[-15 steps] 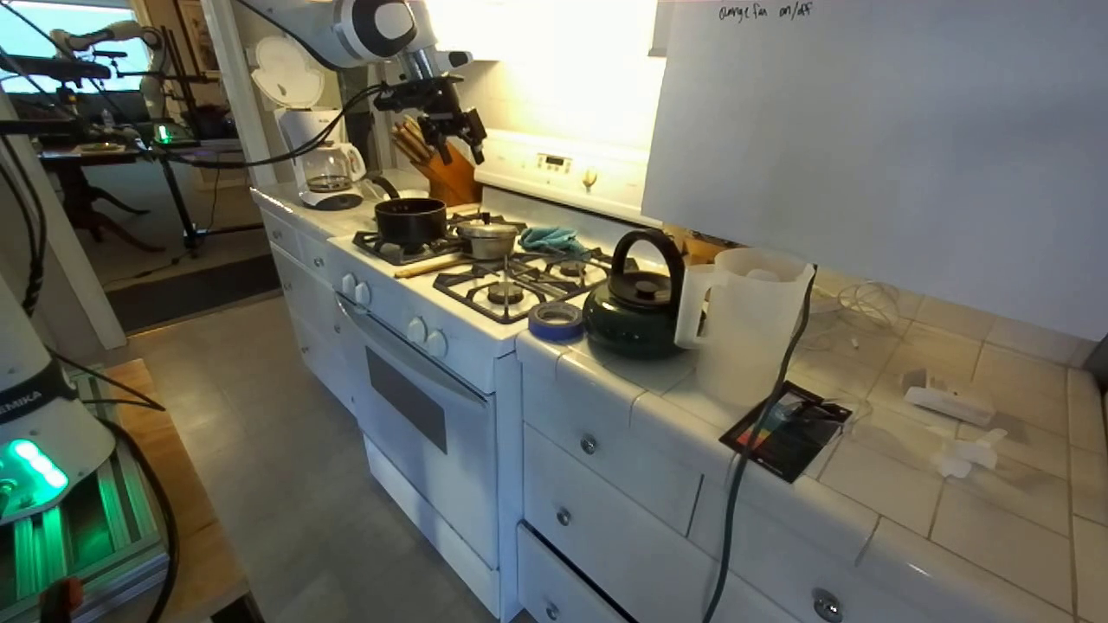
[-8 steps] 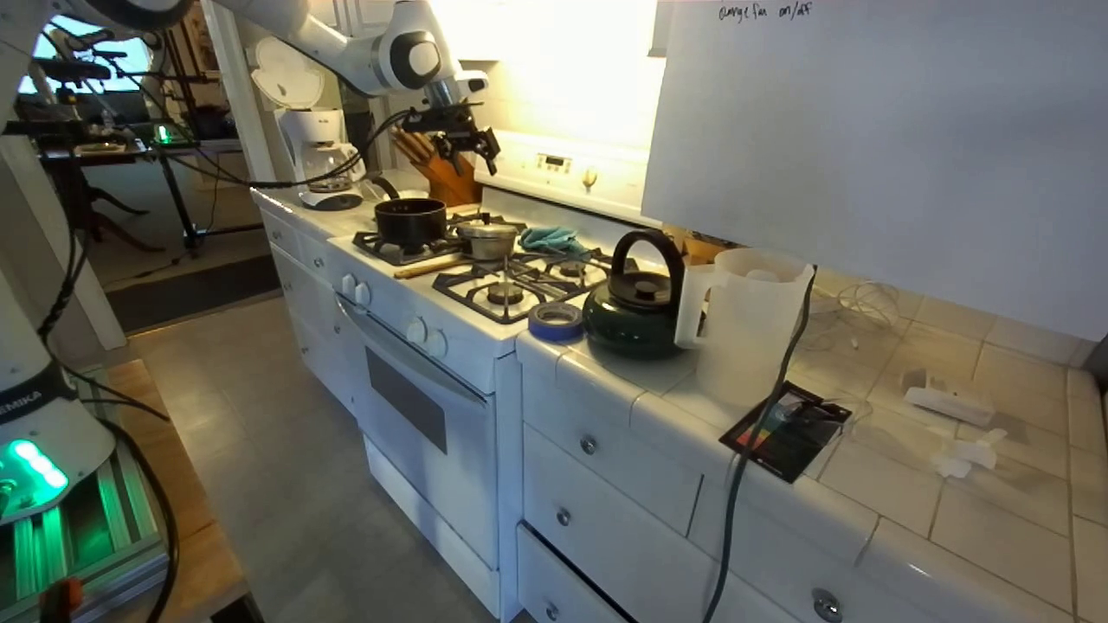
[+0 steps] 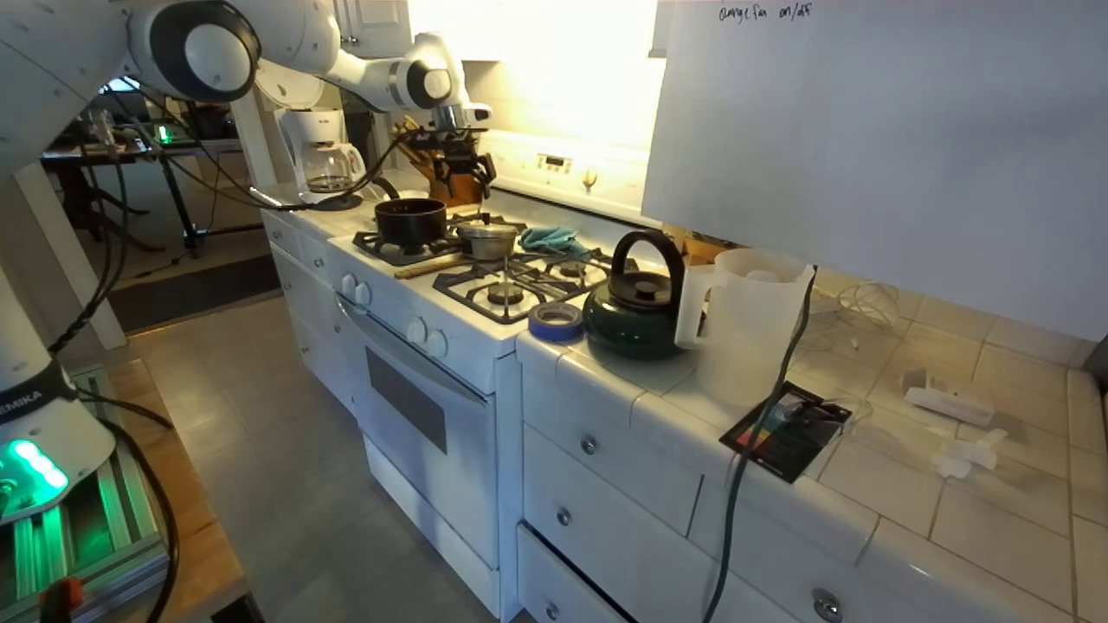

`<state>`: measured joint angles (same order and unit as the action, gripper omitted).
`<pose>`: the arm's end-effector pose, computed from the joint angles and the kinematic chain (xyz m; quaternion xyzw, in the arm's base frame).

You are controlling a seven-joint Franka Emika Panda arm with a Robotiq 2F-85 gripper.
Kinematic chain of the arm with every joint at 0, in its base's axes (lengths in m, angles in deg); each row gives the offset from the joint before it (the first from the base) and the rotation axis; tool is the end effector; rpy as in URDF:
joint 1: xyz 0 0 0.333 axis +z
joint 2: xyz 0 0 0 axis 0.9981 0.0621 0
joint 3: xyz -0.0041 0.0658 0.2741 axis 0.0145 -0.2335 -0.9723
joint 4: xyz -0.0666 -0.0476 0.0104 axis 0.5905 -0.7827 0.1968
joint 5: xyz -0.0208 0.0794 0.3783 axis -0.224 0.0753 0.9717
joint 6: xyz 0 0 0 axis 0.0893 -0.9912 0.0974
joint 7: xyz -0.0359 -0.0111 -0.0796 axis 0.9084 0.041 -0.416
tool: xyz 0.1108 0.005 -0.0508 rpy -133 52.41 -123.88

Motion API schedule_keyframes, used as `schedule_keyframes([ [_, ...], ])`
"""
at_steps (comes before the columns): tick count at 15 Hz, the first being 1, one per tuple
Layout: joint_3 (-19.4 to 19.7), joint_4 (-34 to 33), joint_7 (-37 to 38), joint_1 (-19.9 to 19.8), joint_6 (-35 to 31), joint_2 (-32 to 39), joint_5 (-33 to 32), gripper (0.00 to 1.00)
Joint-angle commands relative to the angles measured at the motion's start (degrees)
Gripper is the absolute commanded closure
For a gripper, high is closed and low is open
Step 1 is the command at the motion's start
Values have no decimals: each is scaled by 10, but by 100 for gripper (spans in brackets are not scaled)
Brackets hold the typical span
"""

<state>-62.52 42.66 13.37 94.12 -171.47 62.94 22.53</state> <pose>0.7520 0.1376 0.3206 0.9717 0.2089 0.1025 0.0407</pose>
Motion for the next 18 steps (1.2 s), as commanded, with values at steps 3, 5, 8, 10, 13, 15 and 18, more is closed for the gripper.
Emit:
schedule_keyframes([
  [3, 7, -182, -30, 6, 48, 128, 14, 0],
  [5, 8, -225, -35, 12, 58, 159, 13, 0],
  [8, 10, -262, -41, 18, 61, 189, 12, 0],
  [10, 13, -285, -42, 22, 64, 203, 11, 0],
  [13, 12, -296, -36, 21, 55, 210, -5, 0],
  [15, 13, -298, -32, 18, 54, 211, -4, 0],
  [18, 14, -300, -30, 17, 50, 216, -3, 0],
])
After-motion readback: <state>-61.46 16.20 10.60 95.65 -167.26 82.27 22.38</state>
